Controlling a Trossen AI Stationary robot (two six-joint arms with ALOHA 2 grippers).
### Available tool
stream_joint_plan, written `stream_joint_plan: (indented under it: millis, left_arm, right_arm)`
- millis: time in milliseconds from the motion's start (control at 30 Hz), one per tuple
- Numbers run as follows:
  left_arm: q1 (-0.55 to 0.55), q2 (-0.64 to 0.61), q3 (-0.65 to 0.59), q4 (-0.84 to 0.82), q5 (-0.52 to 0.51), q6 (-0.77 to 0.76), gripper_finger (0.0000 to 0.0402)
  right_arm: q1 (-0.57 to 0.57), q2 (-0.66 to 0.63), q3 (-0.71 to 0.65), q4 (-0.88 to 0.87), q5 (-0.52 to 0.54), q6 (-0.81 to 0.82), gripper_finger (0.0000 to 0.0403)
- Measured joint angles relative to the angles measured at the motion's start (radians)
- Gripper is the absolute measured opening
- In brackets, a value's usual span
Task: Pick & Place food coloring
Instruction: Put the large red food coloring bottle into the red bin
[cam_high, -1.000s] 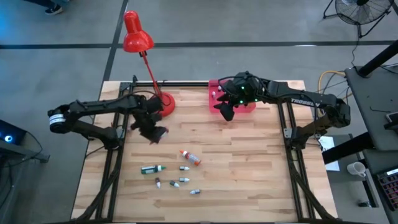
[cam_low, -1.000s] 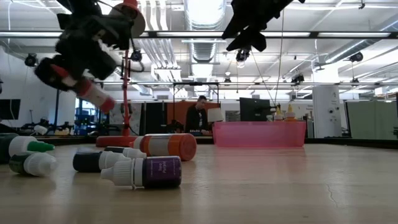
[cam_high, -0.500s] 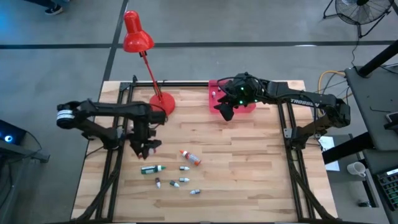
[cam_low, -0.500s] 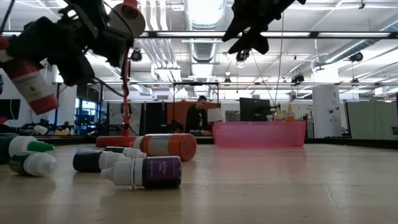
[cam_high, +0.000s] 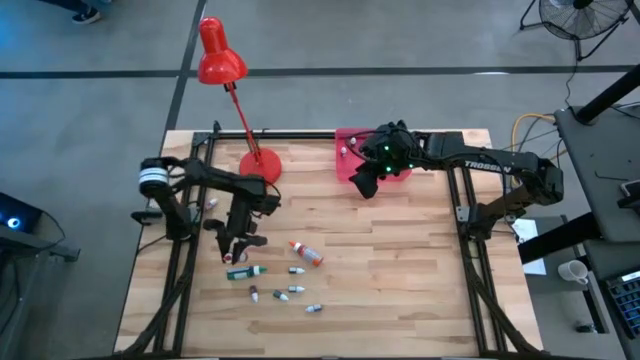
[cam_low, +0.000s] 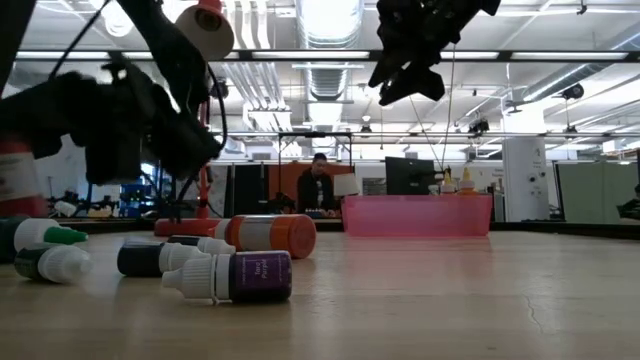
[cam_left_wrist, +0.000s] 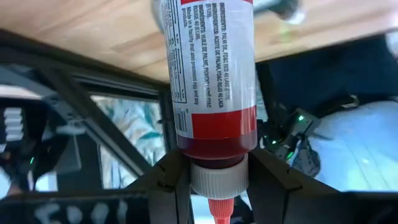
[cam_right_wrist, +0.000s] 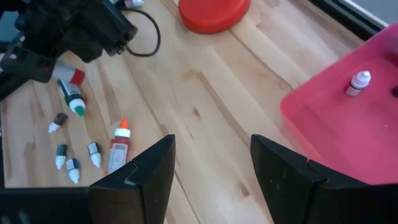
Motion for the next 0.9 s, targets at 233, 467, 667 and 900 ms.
stream_joint_plan:
  millis: [233, 467, 667, 900]
  left_arm:
    - [0.005, 0.139, -0.005, -0.028, -0.067, 0.053, 0.01]
    - [0.006, 0.156, -0.001, -0.02, -0.088, 0.061, 0.0101]
    - [0.006, 0.156, 0.004, -0.011, -0.096, 0.056, 0.0101]
    - [0.007, 0.156, 0.04, -0.008, -0.152, 0.053, 0.0104]
  right_arm:
    - [0.0, 0.0, -0.005, 0.001, 0.0, -0.004, 0.0201]
    - [0.0, 0.0, -0.005, 0.001, 0.0, -0.012, 0.0201]
    - [0.0, 0.0, -0.005, 0.001, 0.0, -0.016, 0.0201]
    - [0.0, 0.0, -0.005, 0.001, 0.0, -0.023, 0.0201]
